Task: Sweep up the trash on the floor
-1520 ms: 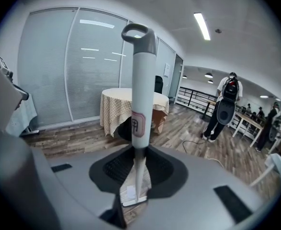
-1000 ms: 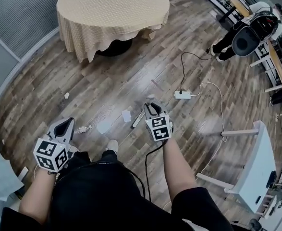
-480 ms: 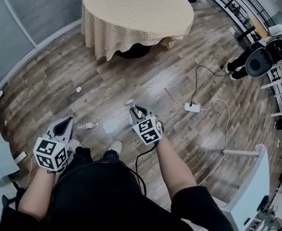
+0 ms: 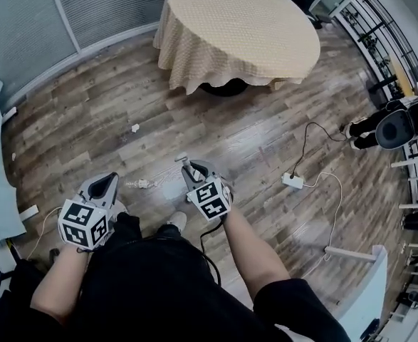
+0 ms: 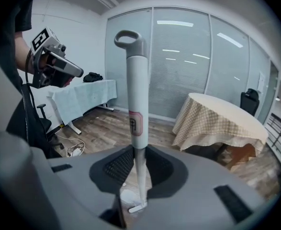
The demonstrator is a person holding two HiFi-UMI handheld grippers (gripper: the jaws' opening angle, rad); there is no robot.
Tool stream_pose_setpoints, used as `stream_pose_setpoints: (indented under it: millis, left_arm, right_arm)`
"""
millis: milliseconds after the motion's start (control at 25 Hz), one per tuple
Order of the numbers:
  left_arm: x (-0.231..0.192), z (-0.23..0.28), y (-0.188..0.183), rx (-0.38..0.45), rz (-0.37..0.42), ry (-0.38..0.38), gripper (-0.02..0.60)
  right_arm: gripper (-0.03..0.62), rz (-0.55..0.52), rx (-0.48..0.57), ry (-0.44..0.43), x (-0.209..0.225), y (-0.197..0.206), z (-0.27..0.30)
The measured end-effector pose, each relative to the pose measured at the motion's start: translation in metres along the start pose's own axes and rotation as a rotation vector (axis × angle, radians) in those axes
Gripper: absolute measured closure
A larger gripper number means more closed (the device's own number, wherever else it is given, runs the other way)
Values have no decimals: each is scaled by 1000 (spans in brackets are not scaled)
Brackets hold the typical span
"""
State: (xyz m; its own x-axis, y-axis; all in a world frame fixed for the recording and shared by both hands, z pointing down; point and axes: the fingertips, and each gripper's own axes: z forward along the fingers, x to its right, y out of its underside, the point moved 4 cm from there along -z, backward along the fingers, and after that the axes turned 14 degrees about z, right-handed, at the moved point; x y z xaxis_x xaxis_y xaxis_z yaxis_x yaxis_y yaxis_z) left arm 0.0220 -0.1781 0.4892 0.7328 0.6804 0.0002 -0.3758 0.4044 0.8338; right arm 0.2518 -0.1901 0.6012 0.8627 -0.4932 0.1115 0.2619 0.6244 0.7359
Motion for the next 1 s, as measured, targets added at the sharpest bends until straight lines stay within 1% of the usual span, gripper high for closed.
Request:
stream_pose_setpoints:
  millis: [160,320,520,680,840,1000]
  left_arm:
    - [-27,-15,2,19,-3,-37,587]
    - [-54,-26,7,26,-33,-72,586]
    - [-75,-36,20,26,-75,-102,588]
    - [-94,-39,28,37,-116,-122,587]
    - [-110,-41,35,48,-144,-125,586]
    - [-126,-44,31,79,-159,-131,587]
  right_arm:
    - [507,-35,-8,-57,-38,-19,22]
    - [507,-56,-11,-103,-69,-40,43]
    - [507,-72,-17,-147,-96,-56,59]
    - [507,-87,-46,-124,-99,-66,69]
    - [507,-102,-73,-77,-96,-73,67]
    - [507,-36,-14,4,-83,-102,55]
